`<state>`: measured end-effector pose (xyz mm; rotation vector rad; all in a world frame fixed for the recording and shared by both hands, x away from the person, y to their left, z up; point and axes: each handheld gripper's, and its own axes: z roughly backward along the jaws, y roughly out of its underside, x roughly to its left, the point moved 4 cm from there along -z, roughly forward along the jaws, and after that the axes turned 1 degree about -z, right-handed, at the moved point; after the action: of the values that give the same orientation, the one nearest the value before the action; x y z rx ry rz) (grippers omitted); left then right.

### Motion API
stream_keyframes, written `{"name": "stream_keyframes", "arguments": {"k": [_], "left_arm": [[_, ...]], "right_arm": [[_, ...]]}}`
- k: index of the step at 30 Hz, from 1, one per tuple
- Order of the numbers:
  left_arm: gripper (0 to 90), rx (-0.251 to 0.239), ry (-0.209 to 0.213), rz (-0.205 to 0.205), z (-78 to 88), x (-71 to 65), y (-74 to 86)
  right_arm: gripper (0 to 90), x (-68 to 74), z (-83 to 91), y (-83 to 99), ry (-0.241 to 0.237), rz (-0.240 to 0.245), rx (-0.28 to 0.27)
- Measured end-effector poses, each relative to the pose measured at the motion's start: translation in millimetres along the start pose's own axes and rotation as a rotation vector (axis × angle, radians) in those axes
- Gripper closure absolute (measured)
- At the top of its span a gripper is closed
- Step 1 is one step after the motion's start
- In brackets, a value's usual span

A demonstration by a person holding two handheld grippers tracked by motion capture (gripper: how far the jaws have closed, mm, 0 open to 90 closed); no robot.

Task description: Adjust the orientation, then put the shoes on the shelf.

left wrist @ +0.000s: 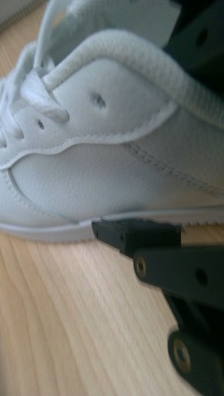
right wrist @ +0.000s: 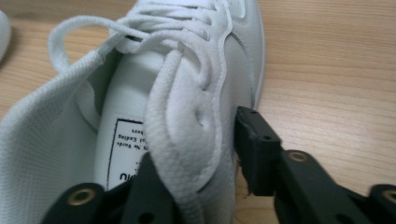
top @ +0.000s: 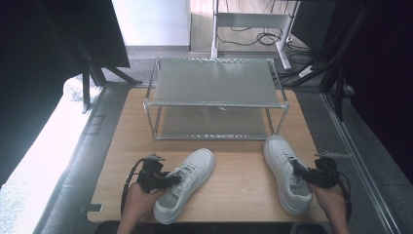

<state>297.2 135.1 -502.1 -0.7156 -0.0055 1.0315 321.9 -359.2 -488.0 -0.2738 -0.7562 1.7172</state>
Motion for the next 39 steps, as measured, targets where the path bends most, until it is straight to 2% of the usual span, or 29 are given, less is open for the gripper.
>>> {"name": "stream_keyframes", "arguments": {"k": [1,2,3,5,6,7,8,10,11,12,13,15,17,19,20,21,22,23,30,39], "left_arm": [[59.4,0.0,0.0,0.0,0.0,0.0,0.0],[61.7,0.008,-0.023,-0.009,0.5,-0.9,-0.8],[64.5,0.008,-0.038,-0.011,1.0,-1.0,-1.0],[72.0,0.001,-0.088,-0.032,3.5,-0.9,-0.4],[80.7,0.001,-0.088,-0.032,3.5,-0.9,-0.4],[80.7,-0.001,-0.113,-0.045,5.0,-0.7,-0.1],[82.2,-0.006,-0.076,-0.015,5.7,3.2,0.2],[82.5,-0.008,-0.066,-0.008,6.4,5.1,0.3],[82.6,-0.013,-0.037,0.018,7.2,9.0,0.3],[82.8,-0.017,-0.025,0.032,7.6,10.7,0.2],[83.1,-0.017,-0.025,0.032,7.6,10.7,0.2],[83.4,-0.026,0.0,0.062,8.2,13.8,0.7],[83.8,-0.043,0.04,0.111,9.0,19.0,2.1],[83.9,-0.048,0.052,0.126,9.2,20.7,2.7],[84.0,-0.054,0.064,0.136,9.4,22.4,3.4],[84.0,-0.06,0.076,0.152,9.4,23.7,4.1],[84.0,-0.066,0.09,0.163,9.0,24.7,4.8],[84.1,-0.076,0.111,0.179,8.5,25.9,5.9],[84.2,-0.117,0.157,0.192,14.0,24.3,3.6],[84.1,-0.136,0.18,0.214,26.3,23.4,-2.3]], "right_arm": [[72.1,0.0,0.0,0.0,0.0,0.0,0.0],[78.0,-1.2,1.4,0.4,0.024,0.018,0.001],[80.1,-2.2,2.3,0.7,0.028,0.02,0.004],[81.6,-5.3,3.4,1.6,0.019,0.005,-0.002],[81.6,-5.3,3.4,1.6,0.019,0.005,-0.002],[81.8,-6.9,3.7,2.2,0.006,-0.008,-0.006],[82.4,-8.8,4.2,2.8,-0.015,-0.031,-0.012],[82.6,-9.8,4.5,3.0,-0.025,-0.032,-0.012],[82.6,-10.6,4.5,3.5,-0.049,-0.048,-0.015],[82.7,-10.7,4.7,4.1,-0.069,-0.061,-0.014],[82.7,-10.7,4.7,4.1,-0.069,-0.061,-0.014],[82.7,-11.0,4.7,5.4,-0.113,-0.085,-0.016],[82.8,-11.2,5.4,7.0,-0.13,-0.114,-0.017],[82.8,-12.1,5.6,7.5,-0.139,-0.131,-0.019],[83.2,-14.5,5.6,8.8,-0.168,-0.157,-0.025],[83.2,-14.5,5.6,8.8,-0.168,-0.157,-0.025],[83.2,-15.8,5.2,10.9,-0.204,-0.181,-0.029],[83.2,-15.6,4.6,11.9,-0.219,-0.194,-0.036],[83.2,-11.4,3.0,14.0,-0.275,-0.227,-0.05],[83.1,0.4,3.1,8.5,-0.329,-0.24,-0.071]]}}
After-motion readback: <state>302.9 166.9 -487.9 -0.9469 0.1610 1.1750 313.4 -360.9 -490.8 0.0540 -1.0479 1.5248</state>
